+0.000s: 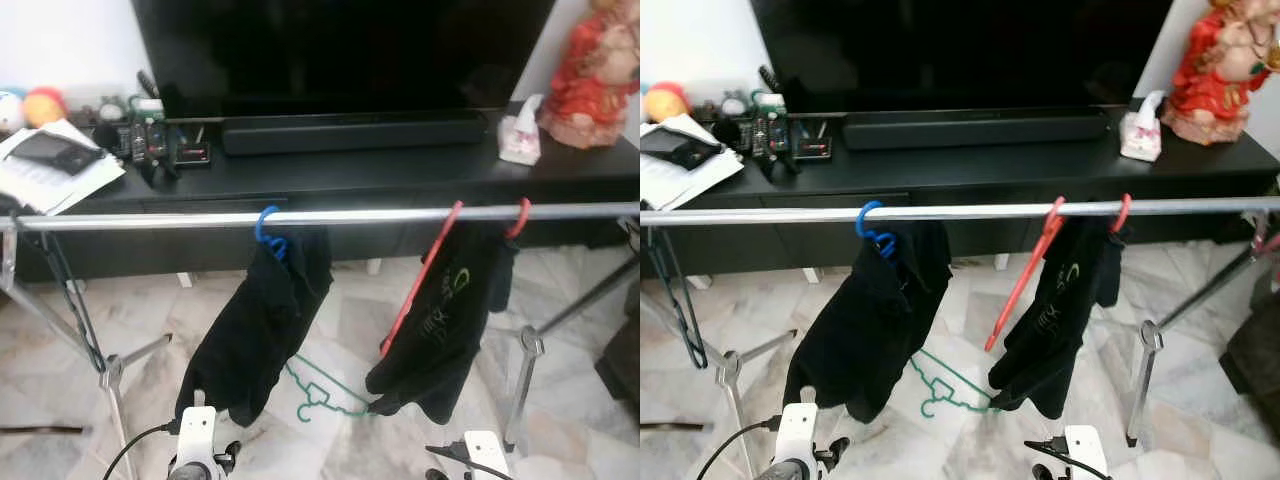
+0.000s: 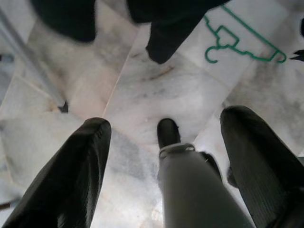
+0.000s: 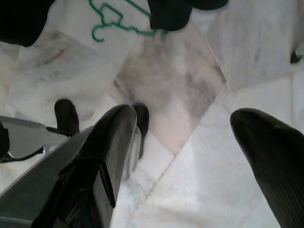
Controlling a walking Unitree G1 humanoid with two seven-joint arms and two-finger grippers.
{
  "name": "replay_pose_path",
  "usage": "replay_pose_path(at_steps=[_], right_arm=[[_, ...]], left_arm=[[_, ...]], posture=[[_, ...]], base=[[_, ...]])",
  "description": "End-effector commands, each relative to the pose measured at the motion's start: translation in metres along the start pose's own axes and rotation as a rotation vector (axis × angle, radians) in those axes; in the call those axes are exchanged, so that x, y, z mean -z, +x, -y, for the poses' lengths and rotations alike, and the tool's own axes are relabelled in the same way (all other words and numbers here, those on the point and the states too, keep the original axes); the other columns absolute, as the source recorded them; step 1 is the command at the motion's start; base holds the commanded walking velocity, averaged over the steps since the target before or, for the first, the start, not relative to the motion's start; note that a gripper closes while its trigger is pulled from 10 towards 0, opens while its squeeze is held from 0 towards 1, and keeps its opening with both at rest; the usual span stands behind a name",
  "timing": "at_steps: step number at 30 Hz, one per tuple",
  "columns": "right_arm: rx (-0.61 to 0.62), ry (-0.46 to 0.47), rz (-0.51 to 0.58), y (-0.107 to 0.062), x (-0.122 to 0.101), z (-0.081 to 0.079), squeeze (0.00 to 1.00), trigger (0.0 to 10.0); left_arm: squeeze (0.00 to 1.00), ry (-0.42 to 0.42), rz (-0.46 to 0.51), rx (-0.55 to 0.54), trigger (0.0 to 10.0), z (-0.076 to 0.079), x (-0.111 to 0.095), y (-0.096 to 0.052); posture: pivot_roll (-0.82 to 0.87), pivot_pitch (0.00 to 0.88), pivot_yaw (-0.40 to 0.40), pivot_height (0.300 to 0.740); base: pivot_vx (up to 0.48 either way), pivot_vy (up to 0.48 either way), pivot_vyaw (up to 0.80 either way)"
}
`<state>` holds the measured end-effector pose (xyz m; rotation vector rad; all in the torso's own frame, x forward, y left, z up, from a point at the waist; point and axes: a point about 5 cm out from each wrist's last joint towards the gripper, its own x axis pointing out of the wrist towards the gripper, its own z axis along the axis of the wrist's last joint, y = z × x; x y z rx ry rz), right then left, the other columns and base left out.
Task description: Hang hanger
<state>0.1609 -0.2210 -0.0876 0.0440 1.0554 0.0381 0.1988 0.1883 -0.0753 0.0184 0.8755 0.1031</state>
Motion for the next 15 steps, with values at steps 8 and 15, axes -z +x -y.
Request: replay_pose_path(at_steps=[8, 15], right_arm=[[0.010, 0.001, -0.010, -0.002, 0.005, 0.004, 0.00, 10.0], [0.009, 0.001, -0.010, -0.002, 0.004, 0.004, 0.00, 10.0]], left_arm=[[0.00, 0.003, -0.004, 0.006, 10.0, 0.001, 0.003, -0.001], [0.00, 0.012, 0.015, -0.025, 10.0, -0.012, 0.007, -0.003]], posture=[[-0.01, 0.074, -0.058, 0.740], [-0.02, 0.076, -0.060, 0.740]], base=[[0.000, -0.332, 0.00], [0.000, -0.094, 0.00]])
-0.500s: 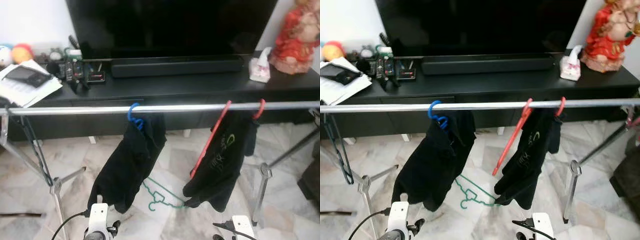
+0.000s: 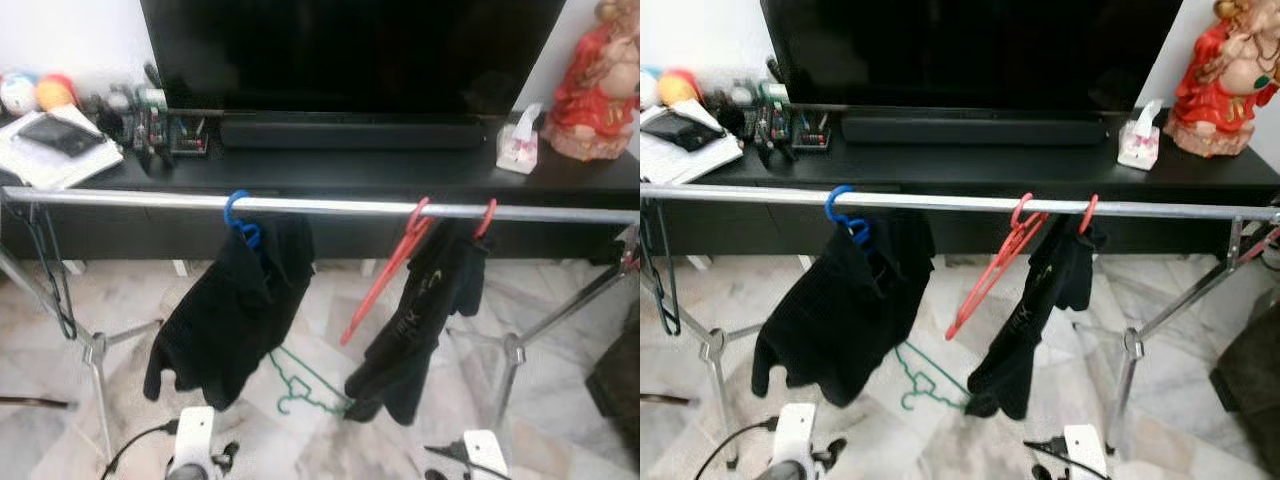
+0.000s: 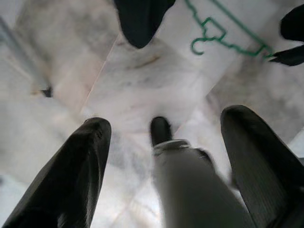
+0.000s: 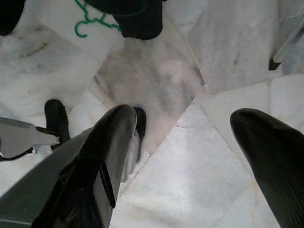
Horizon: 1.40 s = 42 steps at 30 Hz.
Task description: Hang hanger
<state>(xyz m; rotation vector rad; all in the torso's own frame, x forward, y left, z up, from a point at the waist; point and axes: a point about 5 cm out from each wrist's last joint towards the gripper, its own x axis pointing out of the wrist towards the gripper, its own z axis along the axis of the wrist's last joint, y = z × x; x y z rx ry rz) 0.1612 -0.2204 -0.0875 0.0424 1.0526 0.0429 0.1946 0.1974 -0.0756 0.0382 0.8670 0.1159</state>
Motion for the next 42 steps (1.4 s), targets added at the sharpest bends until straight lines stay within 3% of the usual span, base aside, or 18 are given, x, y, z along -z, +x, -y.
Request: replay_pose_path(at_steps=[1, 5, 9, 11, 16, 18, 20, 23, 24, 28, 30, 34, 42], right_arm=[[0.013, 0.005, -0.012, -0.002, 0.005, 0.004, 0.00, 10.0], [0.013, 0.007, -0.011, -0.002, 0.005, 0.004, 0.00, 10.0], [0.014, 0.004, -0.012, -0.002, 0.005, 0.005, 0.00, 10.0], [0.014, 0.004, -0.012, -0.002, 0.005, 0.005, 0.00, 10.0], [0.013, -0.011, -0.018, -0.002, 0.005, 0.006, 0.00, 10.0], [0.014, -0.018, -0.019, -0.003, 0.005, 0.007, 0.00, 10.0], [0.014, -0.023, -0.020, -0.003, 0.005, 0.008, 0.00, 10.0], [0.012, -0.032, -0.023, -0.003, 0.005, 0.009, 0.00, 10.0], [0.012, -0.032, -0.023, -0.003, 0.005, 0.009, 0.00, 10.0], [0.010, -0.041, -0.025, -0.003, 0.004, 0.010, 0.00, 10.0], [0.010, -0.042, -0.025, -0.003, 0.004, 0.010, 0.00, 10.0], [0.019, -0.035, -0.023, -0.003, 0.004, 0.011, 0.00, 10.0], [0.023, -0.036, -0.021, -0.004, 0.004, 0.011, 0.00, 10.0]], left_arm=[[0.00, 0.004, 0.010, -0.019, 10.0, -0.011, 0.008, -0.003], [0.00, 0.009, 0.031, -0.052, 10.0, -0.025, 0.011, -0.006], [0.00, 0.003, 0.184, -0.094, 10.0, -0.048, 0.001, -0.012], [0.00, 0.005, 0.198, -0.096, 10.0, -0.051, 0.000, -0.013], [0.00, 0.059, 0.456, -0.108, 10.0, -0.070, -0.016, -0.035], [0.00, 0.099, 0.605, -0.109, 10.0, -0.074, -0.038, -0.055], [0.00, 0.100, 0.643, -0.108, 10.0, -0.074, -0.044, -0.061], [0.00, 0.096, 0.797, -0.112, 10.0, -0.068, -0.079, -0.080], [0.00, 0.096, 0.797, -0.112, 10.0, -0.068, -0.079, -0.080], [0.00, 0.069, 0.925, -0.096, 10.0, -0.053, -0.119, -0.099], [0.00, 0.063, 0.963, -0.047, 10.0, -0.041, -0.135, -0.102], [0.00, 0.118, 0.938, 0.058, 10.0, -0.023, -0.143, -0.098], [0.00, 0.111, 0.894, 0.058, 10.0, -0.022, -0.145, -0.094]], posture=[[-0.02, 0.076, -0.060, 0.740], [-0.01, 0.076, -0.057, 0.740], [-0.01, 0.078, -0.058, 0.740], [-0.01, 0.078, -0.059, 0.740], [0.00, 0.076, -0.065, 0.740], [0.01, 0.076, -0.070, 0.740], [0.01, 0.075, -0.071, 0.740], [0.02, 0.068, -0.079, 0.740], [0.02, 0.068, -0.079, 0.740], [0.02, 0.064, -0.085, 0.740], [0.02, 0.059, -0.087, 0.740], [0.01, 0.053, -0.086, 0.740], [0.00, 0.047, -0.088, 0.740]], base=[[0.000, 0.000, 0.00], [0.000, 0.000, 0.00], [0.000, 0.000, 0.00], [0.000, 0.000, 0.00], [0.000, 0.000, 0.00], [0.000, 0.000, 0.00], [0.000, 0.000, 0.00], [0.000, 0.000, 0.00], [0.000, 0.000, 0.00], [0.000, 0.000, 0.00], [0.000, 0.000, 0.00], [0.000, 0.000, 0.00], [0.000, 0.000, 0.00]])
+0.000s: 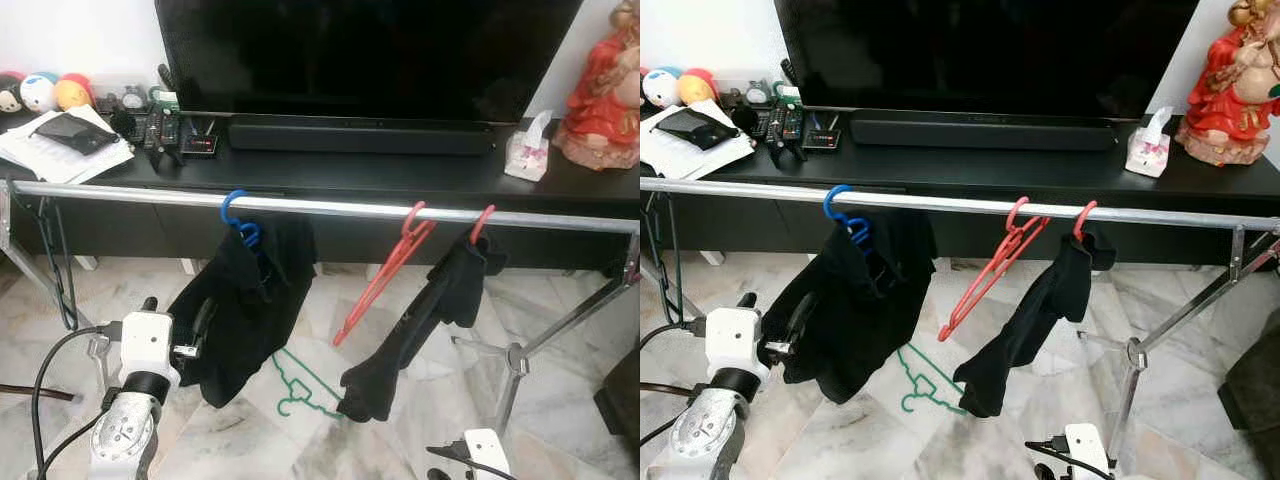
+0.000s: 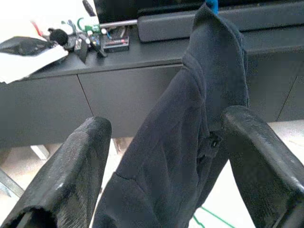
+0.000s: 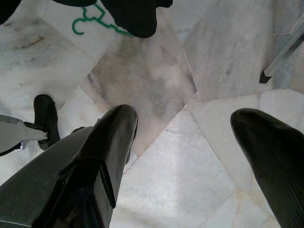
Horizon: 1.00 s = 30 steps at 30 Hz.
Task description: Hang hanger
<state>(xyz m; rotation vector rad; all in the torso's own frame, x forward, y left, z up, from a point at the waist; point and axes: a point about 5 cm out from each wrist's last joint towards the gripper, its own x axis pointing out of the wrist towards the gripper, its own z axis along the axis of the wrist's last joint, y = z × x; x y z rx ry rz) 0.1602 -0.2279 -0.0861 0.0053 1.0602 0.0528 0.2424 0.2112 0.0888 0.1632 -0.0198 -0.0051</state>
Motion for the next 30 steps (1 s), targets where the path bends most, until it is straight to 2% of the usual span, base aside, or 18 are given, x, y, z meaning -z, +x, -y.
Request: replay_pose_path(at_steps=[1, 9, 26, 30], right_arm=[[0.014, -0.002, -0.013, -0.0015, 0.0043, 0.0038, 0.00, 10.0], [0.021, -0.018, -0.021, -0.0017, 0.0052, 0.0046, 0.00, 10.0], [0.030, -0.030, -0.025, -0.0016, 0.0037, 0.0057, 0.00, 10.0], [0.031, -0.035, -0.030, -0.0015, 0.0037, 0.0057, 0.00, 10.0]], left_arm=[[0.00, -0.009, -0.001, 0.007, 10.0, 0.0007, -0.0029, 0.0005], [0.00, -0.025, -0.014, 0.015, 10.0, 0.0000, -0.0028, 0.0002], [0.00, -0.026, -0.020, 0.064, 10.0, 0.0040, -0.0026, -0.0002], [0.00, -0.026, -0.012, 0.080, 10.0, 0.0047, -0.0041, 0.0000]], posture=[[0.00, 0.044, -0.087, 0.740], [0.00, 0.038, -0.090, 0.740], [0.01, 0.064, -0.097, 0.740], [0.01, 0.066, -0.095, 0.740]], base=[[0.000, 0.000, 0.00], [0.000, 0.000, 0.00], [0.279, 0.000, 0.00], [0.297, 0.000, -0.65]])
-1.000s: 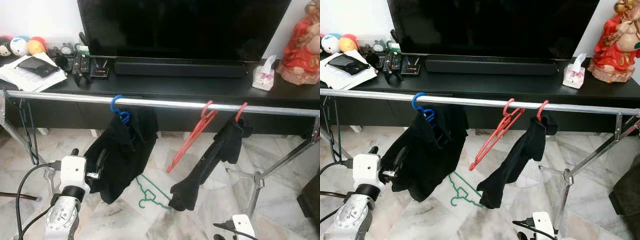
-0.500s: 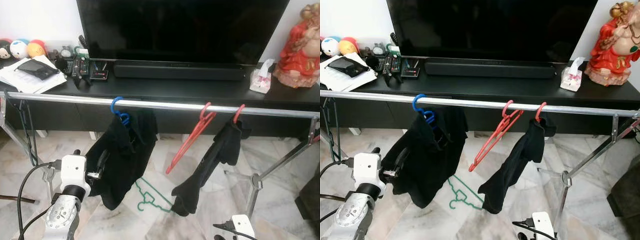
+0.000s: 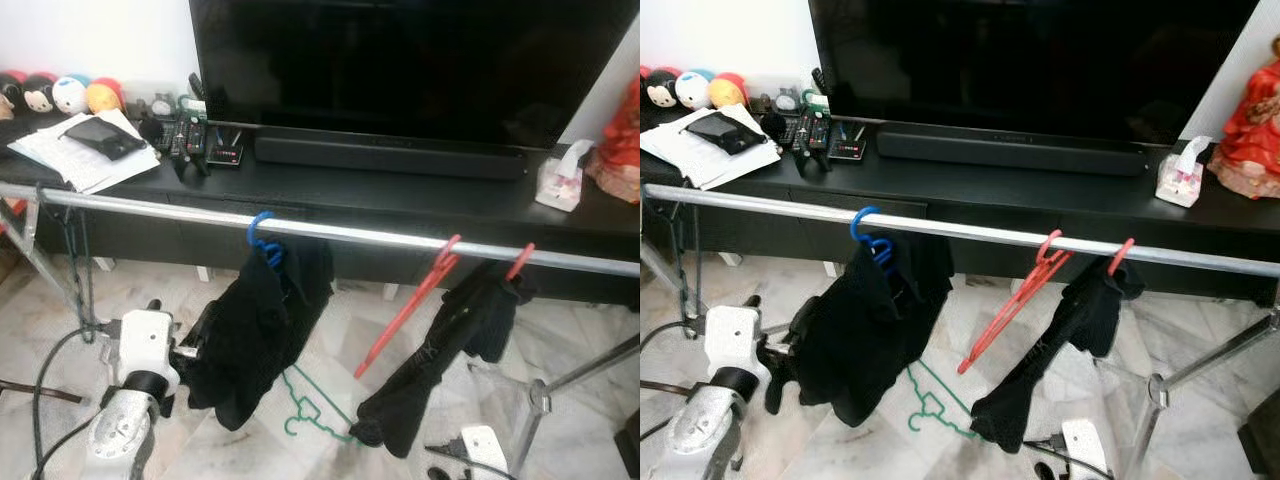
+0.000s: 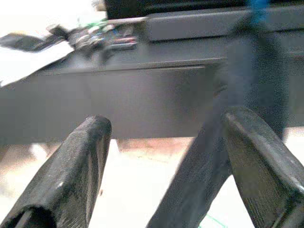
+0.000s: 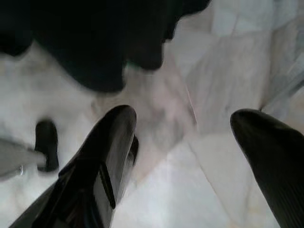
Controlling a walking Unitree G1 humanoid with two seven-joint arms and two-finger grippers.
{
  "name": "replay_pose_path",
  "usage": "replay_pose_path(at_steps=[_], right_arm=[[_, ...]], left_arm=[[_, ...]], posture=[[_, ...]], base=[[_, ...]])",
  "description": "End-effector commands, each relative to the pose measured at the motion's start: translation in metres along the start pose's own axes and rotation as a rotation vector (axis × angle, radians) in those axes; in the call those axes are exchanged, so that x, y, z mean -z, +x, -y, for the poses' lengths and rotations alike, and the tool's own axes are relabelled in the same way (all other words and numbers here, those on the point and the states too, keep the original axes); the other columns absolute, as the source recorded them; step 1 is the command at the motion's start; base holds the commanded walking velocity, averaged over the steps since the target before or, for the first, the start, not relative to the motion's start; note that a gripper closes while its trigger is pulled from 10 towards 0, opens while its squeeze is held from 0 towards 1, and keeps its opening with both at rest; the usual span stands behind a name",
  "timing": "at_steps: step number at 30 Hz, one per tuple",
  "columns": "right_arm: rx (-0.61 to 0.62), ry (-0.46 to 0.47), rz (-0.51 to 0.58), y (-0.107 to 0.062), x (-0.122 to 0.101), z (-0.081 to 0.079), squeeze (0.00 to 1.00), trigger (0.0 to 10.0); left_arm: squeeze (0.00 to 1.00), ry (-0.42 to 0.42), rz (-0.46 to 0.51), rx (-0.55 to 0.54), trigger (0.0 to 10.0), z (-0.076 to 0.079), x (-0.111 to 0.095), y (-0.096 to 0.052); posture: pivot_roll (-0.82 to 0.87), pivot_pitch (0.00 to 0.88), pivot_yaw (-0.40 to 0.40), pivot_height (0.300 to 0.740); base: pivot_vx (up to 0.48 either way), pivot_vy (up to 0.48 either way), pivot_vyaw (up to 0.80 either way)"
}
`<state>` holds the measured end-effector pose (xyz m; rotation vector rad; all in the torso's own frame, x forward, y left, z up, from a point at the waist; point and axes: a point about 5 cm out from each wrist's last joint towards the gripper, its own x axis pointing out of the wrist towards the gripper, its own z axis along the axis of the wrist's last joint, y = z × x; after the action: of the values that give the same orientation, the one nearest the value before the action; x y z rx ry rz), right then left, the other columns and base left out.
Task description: Hang hanger
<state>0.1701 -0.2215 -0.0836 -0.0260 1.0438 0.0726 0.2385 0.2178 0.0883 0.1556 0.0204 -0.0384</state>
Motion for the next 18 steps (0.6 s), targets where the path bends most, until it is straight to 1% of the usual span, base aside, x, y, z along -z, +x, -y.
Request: replay_pose_path(at_steps=[1, 5, 8, 13, 18], right_arm=[[0.032, 0.002, -0.042, -0.0046, 0.0138, 0.0112, 0.00, 10.0], [0.031, 0.006, -0.035, -0.0046, 0.0132, 0.0110, 0.00, 10.0], [0.029, 0.002, -0.034, -0.0045, 0.0128, 0.0110, 0.00, 10.0], [0.027, 0.006, -0.027, -0.0048, 0.0120, 0.0118, 0.00, 10.0], [0.025, 0.006, -0.024, -0.0049, 0.0115, 0.0123, 0.00, 10.0]], left_arm=[[0.00, -0.014, 0.030, 0.049, 10.0, 0.0117, -0.0065, 0.0040], [0.00, -0.007, 0.041, 0.071, 10.0, 0.0147, -0.0084, 0.0026], [0.00, -0.003, 0.044, 0.085, 10.0, 0.0173, -0.0091, 0.0009], [0.00, 0.049, 0.036, 0.064, 10.0, 0.0131, -0.0084, 0.0002], [0.00, 0.072, 0.027, 0.064, 10.0, 0.0095, -0.0110, 0.0005]], posture=[[0.01, 0.066, -0.095, 0.740], [0.01, 0.067, -0.095, 0.740], [0.01, 0.071, -0.097, 0.740], [0.01, 0.075, -0.102, 0.740], [0.01, 0.077, -0.106, 0.740]], base=[[0.304, 0.000, 0.00], [0.282, 0.000, 0.00], [0.000, 0.000, 0.00], [0.000, 0.000, 0.00], [0.000, 0.000, 0.00]])
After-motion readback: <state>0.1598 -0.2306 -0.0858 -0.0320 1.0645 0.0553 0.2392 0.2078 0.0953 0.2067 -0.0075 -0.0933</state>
